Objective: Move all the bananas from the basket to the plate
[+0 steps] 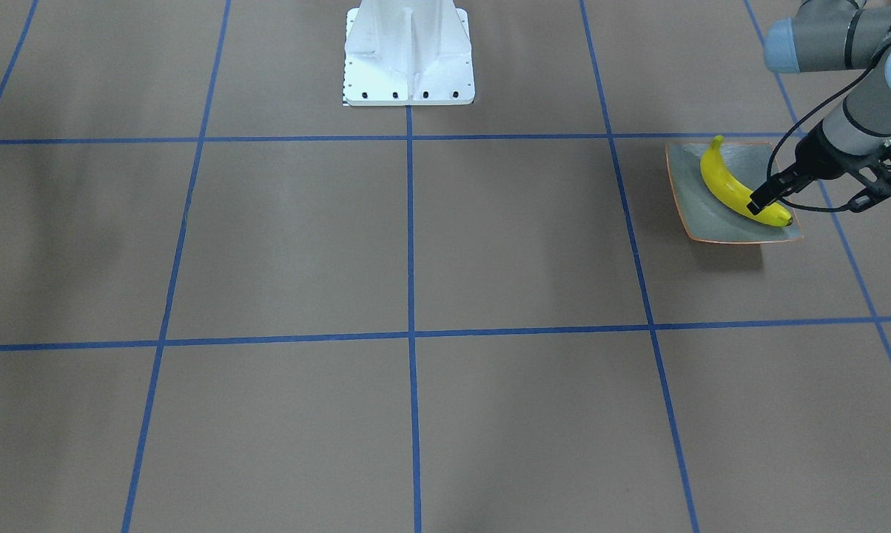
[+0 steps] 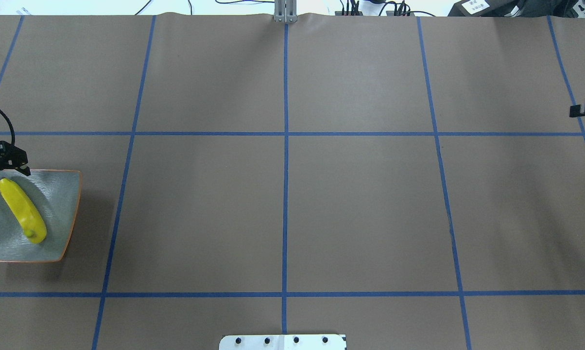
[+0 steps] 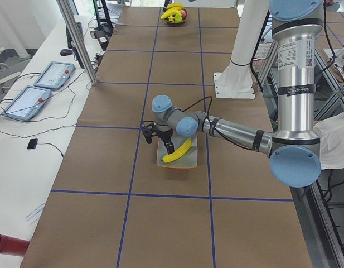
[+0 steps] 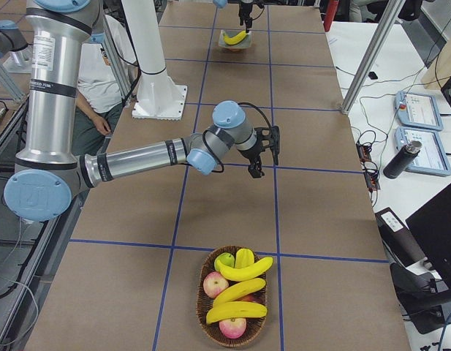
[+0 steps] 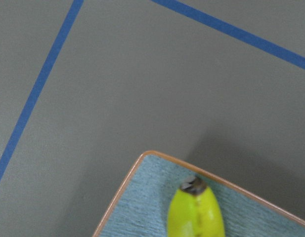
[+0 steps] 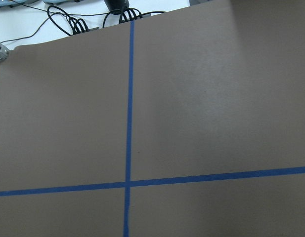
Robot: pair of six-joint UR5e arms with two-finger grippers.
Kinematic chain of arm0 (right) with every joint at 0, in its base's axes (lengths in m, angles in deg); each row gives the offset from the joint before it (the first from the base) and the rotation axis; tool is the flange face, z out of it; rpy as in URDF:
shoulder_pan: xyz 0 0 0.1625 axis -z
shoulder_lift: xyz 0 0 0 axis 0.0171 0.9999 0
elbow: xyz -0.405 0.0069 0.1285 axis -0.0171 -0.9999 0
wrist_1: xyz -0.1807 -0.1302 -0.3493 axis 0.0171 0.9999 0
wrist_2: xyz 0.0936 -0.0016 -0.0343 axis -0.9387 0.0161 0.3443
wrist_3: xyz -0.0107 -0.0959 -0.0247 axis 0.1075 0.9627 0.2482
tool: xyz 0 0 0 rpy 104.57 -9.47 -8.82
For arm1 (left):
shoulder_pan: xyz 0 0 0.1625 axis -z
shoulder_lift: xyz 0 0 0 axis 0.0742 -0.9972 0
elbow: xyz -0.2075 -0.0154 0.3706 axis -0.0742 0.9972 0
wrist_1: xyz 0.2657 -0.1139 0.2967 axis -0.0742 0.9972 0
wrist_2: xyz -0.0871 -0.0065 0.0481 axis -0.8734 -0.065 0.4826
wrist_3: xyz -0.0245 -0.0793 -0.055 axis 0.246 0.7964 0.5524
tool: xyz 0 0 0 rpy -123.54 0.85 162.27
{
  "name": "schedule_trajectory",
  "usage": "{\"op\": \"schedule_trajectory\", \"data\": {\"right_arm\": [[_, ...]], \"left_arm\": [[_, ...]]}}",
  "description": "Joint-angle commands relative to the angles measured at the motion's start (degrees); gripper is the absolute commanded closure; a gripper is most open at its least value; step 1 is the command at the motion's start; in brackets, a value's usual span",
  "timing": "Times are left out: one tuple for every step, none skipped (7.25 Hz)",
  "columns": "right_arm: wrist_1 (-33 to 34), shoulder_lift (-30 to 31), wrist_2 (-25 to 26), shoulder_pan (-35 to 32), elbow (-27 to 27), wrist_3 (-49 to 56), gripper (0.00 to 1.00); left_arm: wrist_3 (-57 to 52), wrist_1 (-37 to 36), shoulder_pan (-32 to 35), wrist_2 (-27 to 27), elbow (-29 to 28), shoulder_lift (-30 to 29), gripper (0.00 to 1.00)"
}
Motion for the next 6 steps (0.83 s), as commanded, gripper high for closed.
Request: {"op": "schedule_trajectory", "data": {"right_arm": [[0.1, 2.4, -7.4, -9.8, -8.6, 16.2, 0.0], [0.2, 3.8, -6.5, -10.0, -10.3, 19.9, 0.0], [0.3, 4.0, -4.9, -10.1, -12.0, 24.4, 0.0], [0.0, 5.0, -4.6, -10.2, -14.9, 24.3, 0.0], [-0.3, 4.9, -3.7, -11.2, -17.2, 26.3, 0.01], [-0.1, 5.7, -2.0, -12.3, -17.5, 29.4, 0.03]], "left_arm": [[0.8, -10.4, 4.0, -5.7, 4.5, -7.9, 0.01], [0.8, -16.6, 5.6, -7.5, 6.2, -11.5, 0.01], [0.9, -19.3, 5.7, -7.5, 7.2, -13.1, 0.0], [0.9, -19.6, 5.7, -7.5, 7.2, -13.6, 0.01], [0.9, -19.6, 5.7, -7.6, 7.2, -13.6, 0.0], [1.0, -19.6, 5.7, -7.6, 7.2, -14.0, 0.0]]}}
